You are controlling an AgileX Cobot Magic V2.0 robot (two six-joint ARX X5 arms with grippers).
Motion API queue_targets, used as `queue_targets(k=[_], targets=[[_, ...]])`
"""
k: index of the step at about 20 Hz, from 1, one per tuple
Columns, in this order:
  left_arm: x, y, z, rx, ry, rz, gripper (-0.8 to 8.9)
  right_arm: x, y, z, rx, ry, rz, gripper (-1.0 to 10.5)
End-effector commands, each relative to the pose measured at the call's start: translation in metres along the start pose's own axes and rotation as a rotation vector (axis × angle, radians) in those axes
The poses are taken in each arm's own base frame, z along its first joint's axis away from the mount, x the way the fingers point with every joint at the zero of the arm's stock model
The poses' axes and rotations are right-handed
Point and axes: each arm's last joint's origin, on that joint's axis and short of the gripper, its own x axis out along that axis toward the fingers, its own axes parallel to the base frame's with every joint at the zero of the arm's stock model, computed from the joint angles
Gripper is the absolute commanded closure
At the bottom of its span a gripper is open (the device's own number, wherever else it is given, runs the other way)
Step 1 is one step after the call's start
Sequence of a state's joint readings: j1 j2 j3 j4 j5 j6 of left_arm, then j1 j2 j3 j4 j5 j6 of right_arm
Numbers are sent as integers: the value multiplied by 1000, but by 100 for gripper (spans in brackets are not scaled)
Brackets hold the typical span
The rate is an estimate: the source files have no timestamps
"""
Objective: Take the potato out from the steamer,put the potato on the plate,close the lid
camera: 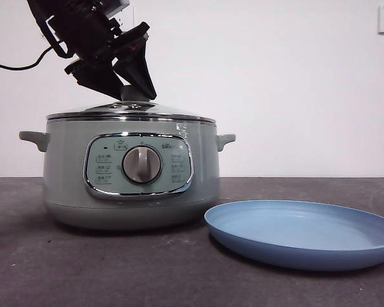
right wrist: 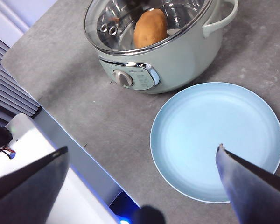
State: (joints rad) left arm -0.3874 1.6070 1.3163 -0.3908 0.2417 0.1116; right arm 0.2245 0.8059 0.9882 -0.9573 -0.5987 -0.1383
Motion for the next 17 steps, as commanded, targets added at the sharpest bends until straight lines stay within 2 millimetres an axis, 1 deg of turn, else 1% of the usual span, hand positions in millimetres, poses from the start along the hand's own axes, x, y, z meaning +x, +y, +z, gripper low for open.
queue_targets(k=[1, 5, 9, 12, 14, 17], targets=[[0, 0, 0, 5, 1, 2, 822, -1, 0, 1, 1, -6, -3, 348], [-8, -2, 3, 9, -15, 4, 822, -1, 0, 1, 1, -6, -3, 348], [-30, -6, 12, 24, -83, 13, 822, -1, 0, 1, 0, -7, -3, 348], [-52, -9, 18, 35, -140, 26, 822, 0, 0, 1, 1, -6, -3, 348], [-72, -10, 20, 38, -170, 38, 822, 0, 0, 1, 2, -6, -3, 348], [-110, -16, 18, 33, -188, 55, 822, 0, 0, 1, 2, -6, -3, 348]])
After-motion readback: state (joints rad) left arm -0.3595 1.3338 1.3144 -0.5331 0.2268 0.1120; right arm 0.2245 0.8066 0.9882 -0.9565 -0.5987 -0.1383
